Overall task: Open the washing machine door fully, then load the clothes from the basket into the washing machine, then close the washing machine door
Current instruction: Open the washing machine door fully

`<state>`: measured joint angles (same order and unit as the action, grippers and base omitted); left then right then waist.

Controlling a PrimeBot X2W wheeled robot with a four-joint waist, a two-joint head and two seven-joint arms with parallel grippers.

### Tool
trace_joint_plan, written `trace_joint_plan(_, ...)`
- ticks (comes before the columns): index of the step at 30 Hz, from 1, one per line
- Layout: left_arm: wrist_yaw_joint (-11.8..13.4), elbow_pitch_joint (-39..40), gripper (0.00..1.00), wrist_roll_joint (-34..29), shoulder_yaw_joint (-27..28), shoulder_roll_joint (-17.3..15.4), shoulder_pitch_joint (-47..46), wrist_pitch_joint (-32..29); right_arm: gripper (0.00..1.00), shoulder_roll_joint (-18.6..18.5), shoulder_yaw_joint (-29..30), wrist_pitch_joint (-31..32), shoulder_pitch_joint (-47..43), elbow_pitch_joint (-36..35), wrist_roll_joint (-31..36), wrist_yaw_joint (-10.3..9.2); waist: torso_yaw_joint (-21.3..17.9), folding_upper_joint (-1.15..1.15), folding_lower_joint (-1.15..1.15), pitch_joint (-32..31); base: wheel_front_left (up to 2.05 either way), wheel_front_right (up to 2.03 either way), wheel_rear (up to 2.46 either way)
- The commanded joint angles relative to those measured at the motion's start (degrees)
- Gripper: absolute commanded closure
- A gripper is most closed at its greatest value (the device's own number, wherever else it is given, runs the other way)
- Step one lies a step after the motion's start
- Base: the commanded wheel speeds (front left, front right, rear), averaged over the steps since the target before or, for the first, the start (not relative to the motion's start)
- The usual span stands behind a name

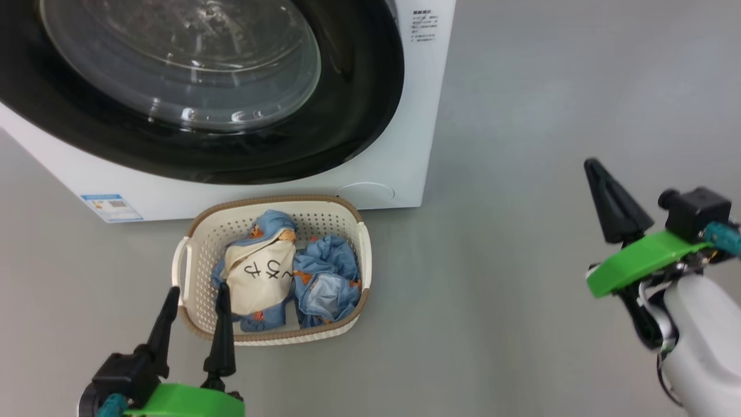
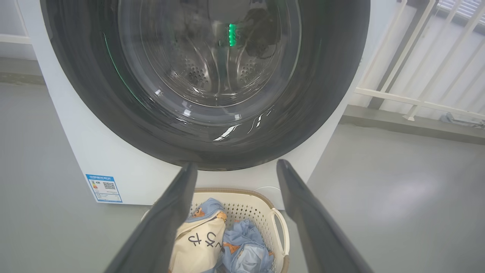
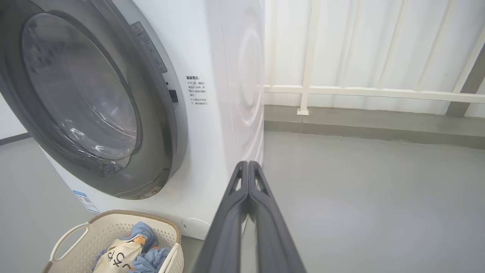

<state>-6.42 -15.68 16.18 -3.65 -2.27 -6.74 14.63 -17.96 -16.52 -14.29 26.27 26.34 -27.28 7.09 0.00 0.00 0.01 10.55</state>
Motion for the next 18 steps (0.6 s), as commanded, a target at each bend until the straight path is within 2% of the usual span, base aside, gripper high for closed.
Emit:
trace_joint_plan(1, 0.46, 1.73, 0.0, 0.57, 1.45, -0.61, -2.02, 0.37, 1.0, -0.96, -1.1, -0.71, 1.42, -0.72, -0.07, 0.4, 0.73, 0.0, -0.01, 0.73, 0.0, 0.0, 0.0)
trace_joint_plan(5, 0.79, 1.9, 0.0, 1.33, 0.51, -0.61, -2.8, 0.37, 1.0, -2.43, -2.45, -0.71, 5.57, 0.66, -4.59, 0.4, 2.08, 0.0, -0.01, 2.23, 0.0, 0.0, 0.0)
trace_joint_plan(9, 1.13, 2.08, 0.0, 2.11, -0.57, -0.61, -3.85, 0.37, 1.0, -4.87, -5.19, -0.71, 9.62, 0.66, -13.66, 0.4, 3.57, 0.0, -0.01, 3.98, 0.0, 0.0, 0.0)
trace_joint_plan(15, 1.58, 2.2, 0.0, 3.06, -2.15, -0.61, -5.65, 0.37, 1.0, -9.86, -9.98, -0.57, 15.43, -2.41, -33.94, 0.4, 5.87, 0.0, -0.01, 6.65, 0.0, 0.0, 0.0)
trace_joint_plan(18, 1.79, 2.3, 0.0, 3.55, -2.92, -0.61, -6.48, 0.37, 1.0, -13.0, -12.09, 1.76, 17.72, -6.04, -44.99, 0.4, 7.03, 0.0, -0.01, 7.85, 0.0, 0.0, 0.0)
